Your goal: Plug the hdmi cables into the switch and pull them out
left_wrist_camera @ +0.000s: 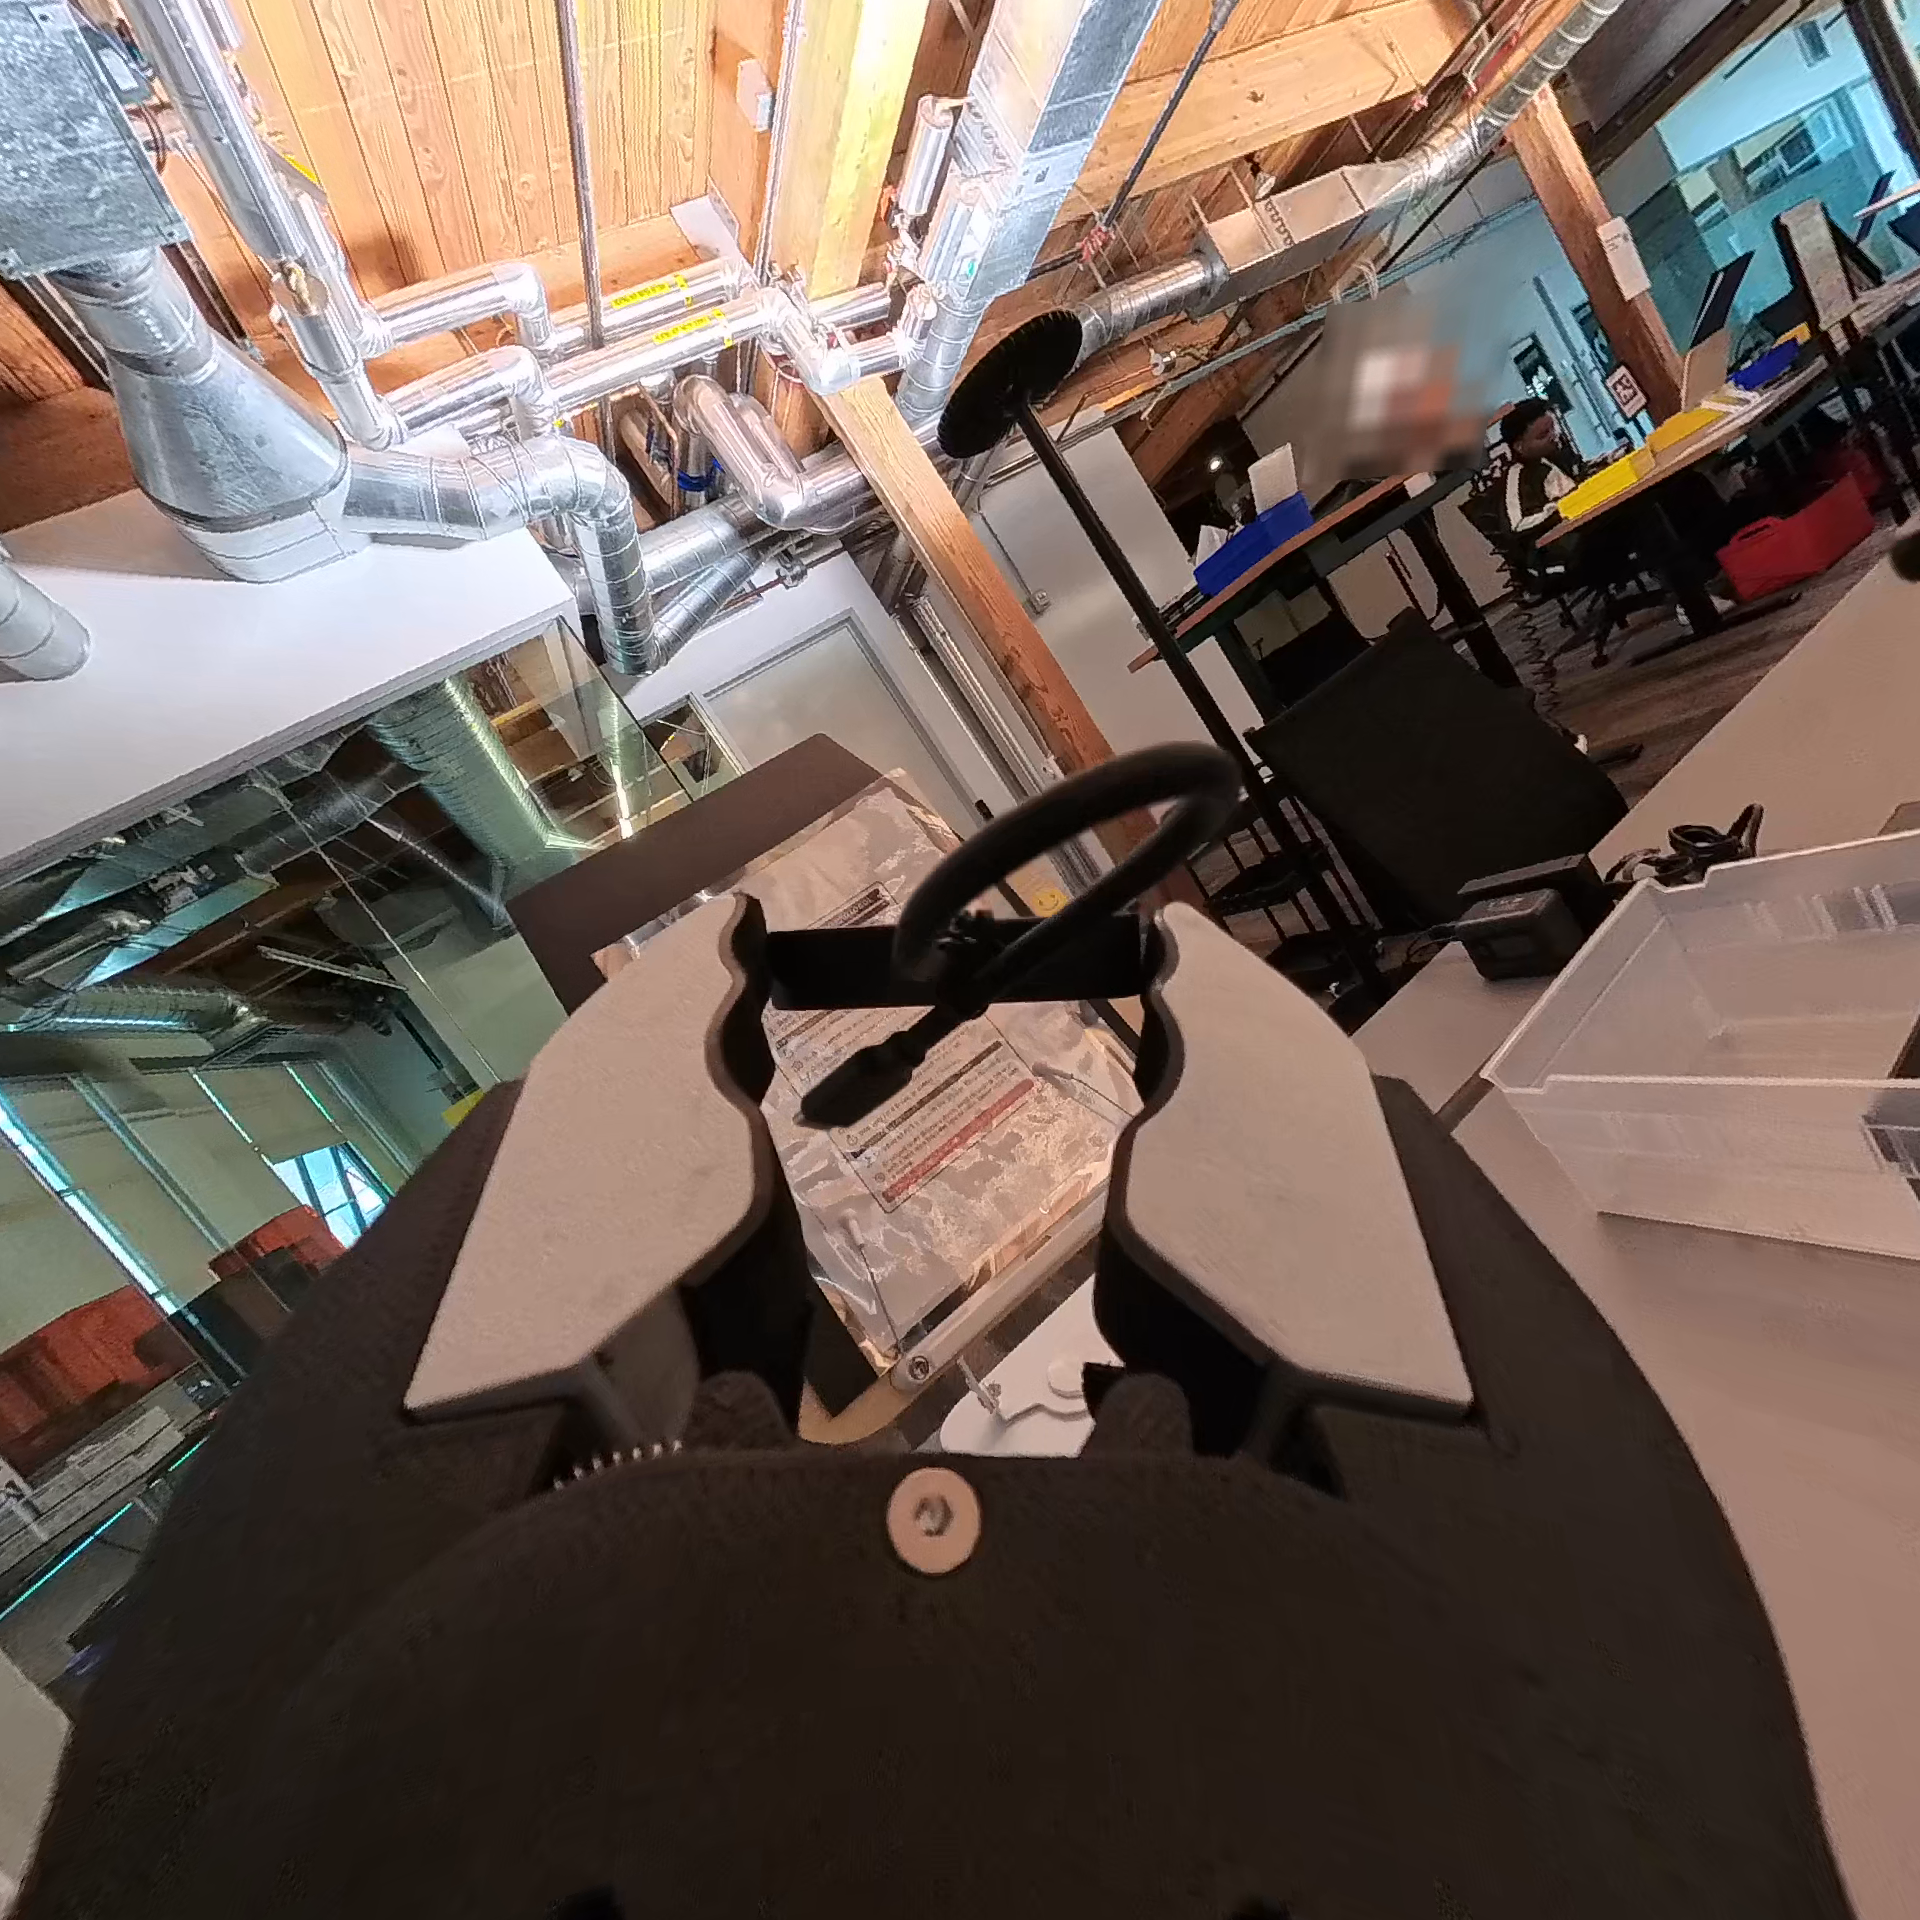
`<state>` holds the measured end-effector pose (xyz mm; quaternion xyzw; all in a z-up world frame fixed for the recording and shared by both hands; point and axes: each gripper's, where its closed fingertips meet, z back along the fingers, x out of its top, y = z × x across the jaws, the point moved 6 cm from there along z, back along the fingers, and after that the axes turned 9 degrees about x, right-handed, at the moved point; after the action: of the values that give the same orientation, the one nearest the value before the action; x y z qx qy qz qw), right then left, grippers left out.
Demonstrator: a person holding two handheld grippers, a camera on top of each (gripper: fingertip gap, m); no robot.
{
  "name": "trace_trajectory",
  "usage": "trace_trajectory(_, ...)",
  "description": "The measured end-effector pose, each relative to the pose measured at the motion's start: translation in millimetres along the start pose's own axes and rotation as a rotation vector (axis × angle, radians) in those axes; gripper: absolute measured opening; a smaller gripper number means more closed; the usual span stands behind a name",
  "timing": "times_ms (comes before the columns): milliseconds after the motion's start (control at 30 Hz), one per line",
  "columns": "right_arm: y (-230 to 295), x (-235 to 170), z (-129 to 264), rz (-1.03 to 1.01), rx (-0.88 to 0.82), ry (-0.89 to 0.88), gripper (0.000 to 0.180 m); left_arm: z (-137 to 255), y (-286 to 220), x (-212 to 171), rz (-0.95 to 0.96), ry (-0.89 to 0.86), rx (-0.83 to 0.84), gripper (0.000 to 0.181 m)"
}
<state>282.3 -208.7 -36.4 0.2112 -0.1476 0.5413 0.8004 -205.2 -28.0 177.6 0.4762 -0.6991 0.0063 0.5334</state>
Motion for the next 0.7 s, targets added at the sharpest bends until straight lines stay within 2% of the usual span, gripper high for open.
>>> trace_trajectory(33, 0, -1, 0, -0.06, 0.023, -0.018, 0.005, 0, 0, 0, -0.004, 0.002, 0.0, 0.068)
trace_trajectory(300, -4, -14, 5, -0.204, -0.015, -0.169, 0.004, 1, 2, 2, 0.021, -0.013, -0.009, 0.068)
trace_trajectory(533, 6, -11, 3, -0.177, -0.056, -0.109, 0.008, 2, -2, 3, 0.019, -0.021, -0.034, 0.068)
trace_trajectory(600, 5, -9, 3, -0.087, -0.121, -0.084, 0.011, 2, -4, 3, 0.028, -0.025, -0.046, 0.068)
trace_trajectory(700, 13, 2, 24, 0.047, -0.33, -0.131, 0.024, 2, -8, 1, 0.043, -0.036, -0.097, 0.068)
